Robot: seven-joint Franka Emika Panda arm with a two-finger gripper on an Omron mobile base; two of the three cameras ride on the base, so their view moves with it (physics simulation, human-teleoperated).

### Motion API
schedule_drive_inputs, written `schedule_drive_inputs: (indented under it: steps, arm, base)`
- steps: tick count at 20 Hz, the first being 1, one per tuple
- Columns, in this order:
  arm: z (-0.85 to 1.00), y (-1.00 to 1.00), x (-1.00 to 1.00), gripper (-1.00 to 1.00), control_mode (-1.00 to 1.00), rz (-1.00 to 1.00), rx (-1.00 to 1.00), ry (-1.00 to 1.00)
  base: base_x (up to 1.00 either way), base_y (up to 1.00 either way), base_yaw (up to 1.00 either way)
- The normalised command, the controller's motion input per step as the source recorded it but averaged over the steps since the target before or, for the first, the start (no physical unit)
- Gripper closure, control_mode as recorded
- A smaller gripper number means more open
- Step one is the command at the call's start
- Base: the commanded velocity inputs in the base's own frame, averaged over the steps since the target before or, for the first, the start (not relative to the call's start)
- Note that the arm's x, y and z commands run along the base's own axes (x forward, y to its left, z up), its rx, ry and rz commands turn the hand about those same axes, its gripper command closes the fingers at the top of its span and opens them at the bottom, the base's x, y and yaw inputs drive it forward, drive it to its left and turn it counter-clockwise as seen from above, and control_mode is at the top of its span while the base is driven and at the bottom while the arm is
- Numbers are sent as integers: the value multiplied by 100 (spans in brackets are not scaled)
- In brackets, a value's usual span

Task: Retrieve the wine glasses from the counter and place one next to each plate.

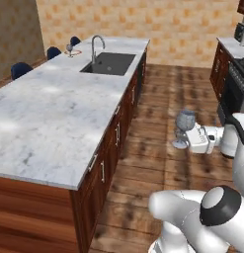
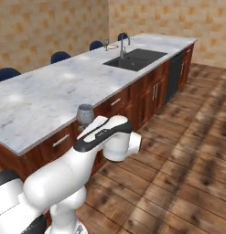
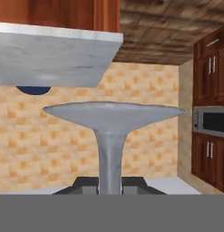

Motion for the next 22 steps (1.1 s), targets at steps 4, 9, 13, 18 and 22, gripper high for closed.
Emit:
schedule_drive_inputs:
  steps: [4,9,13,18,22]
  arm:
    - [0,0,0,100,100,0,0,0]
    - [0,0,0,100,100,0,0,0]
    - [0,0,0,100,100,0,0,0]
    - [0,0,0,100,100,0,0,0]
    - [0,0,0,100,100,0,0,0]
  base:
    - [-100,83,19]
    - [-39,100,3]
    - [0,100,0]
    - [18,100,0]
    - [24,100,0]
